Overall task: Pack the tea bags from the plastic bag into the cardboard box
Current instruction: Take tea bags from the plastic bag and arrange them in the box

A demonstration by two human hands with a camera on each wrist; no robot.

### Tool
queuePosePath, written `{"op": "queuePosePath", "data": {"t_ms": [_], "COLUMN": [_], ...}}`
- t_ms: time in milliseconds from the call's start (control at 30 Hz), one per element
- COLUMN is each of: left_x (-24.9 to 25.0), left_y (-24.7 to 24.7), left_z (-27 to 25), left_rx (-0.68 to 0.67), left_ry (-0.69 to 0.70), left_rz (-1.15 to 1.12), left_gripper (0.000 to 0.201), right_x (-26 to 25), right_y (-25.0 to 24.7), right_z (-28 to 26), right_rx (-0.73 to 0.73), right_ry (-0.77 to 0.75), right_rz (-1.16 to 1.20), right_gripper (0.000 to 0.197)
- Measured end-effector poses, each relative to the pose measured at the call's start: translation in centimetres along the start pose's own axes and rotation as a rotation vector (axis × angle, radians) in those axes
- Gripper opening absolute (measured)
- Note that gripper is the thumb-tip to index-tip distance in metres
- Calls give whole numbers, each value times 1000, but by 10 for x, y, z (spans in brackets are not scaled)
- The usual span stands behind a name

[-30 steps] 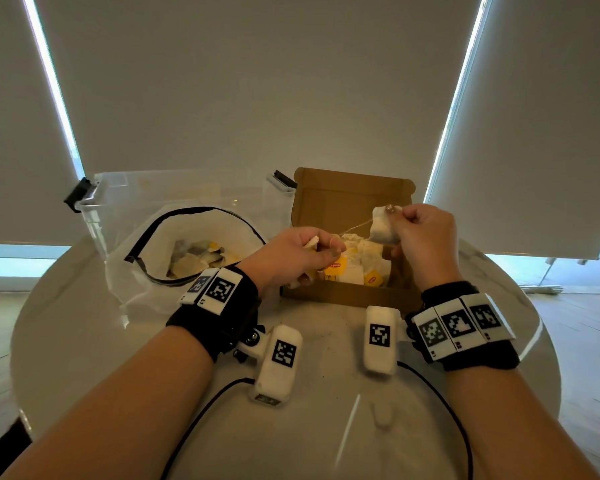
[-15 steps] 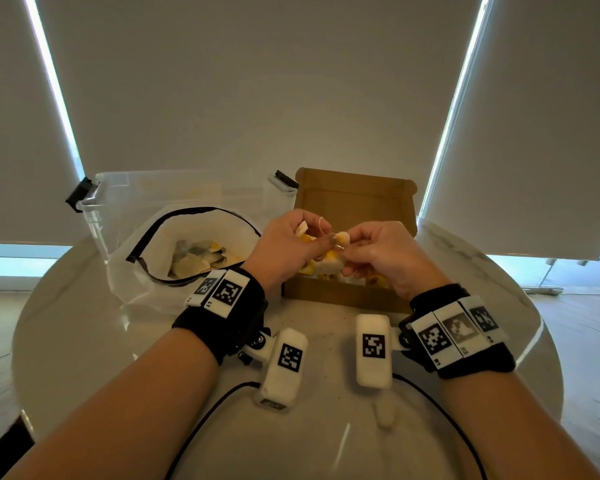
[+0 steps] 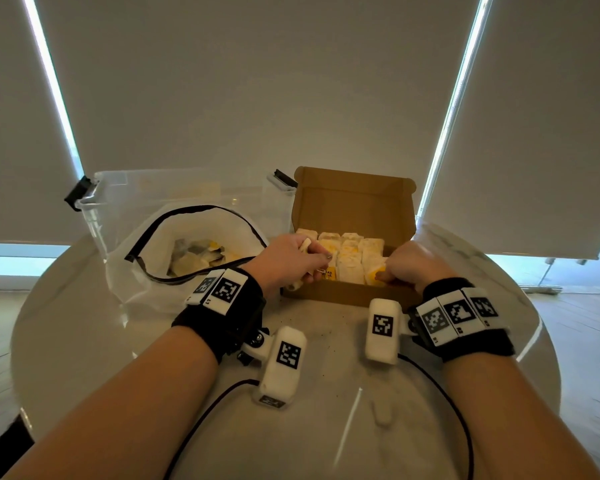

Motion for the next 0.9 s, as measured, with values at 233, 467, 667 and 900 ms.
{"op": "queuePosePath", "data": {"t_ms": [233,467,667,900], "left_x": [-7,0,7,17], "left_y": [1,-2,-6,-3], "left_z": [2,0,-4,-9], "left_rx": [-14,22,83,25], "left_ry": [-55,-75,-7,167], "left_rz": [-68,-408,-422,-209], "left_gripper": [18,40,49,48], "right_x": [2,-2,-31,-65], "right_y": [12,9,-18,18], "right_z": [6,-1,-37,-88], "right_rx": [-36,-24,225,-228], "right_ry": [26,-21,-343,-457], "right_rz": [195,114,229,316], "right_gripper": [16,18,2,20]}}
Point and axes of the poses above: each hand's wrist, its own z-axis towards the middle knuckle, its own y-axis out of the palm, x = y × z, the point moved 7 cm from there along z, towards the middle knuckle, and after that the axes turned 3 degrees about y, right-handed, at the moved point
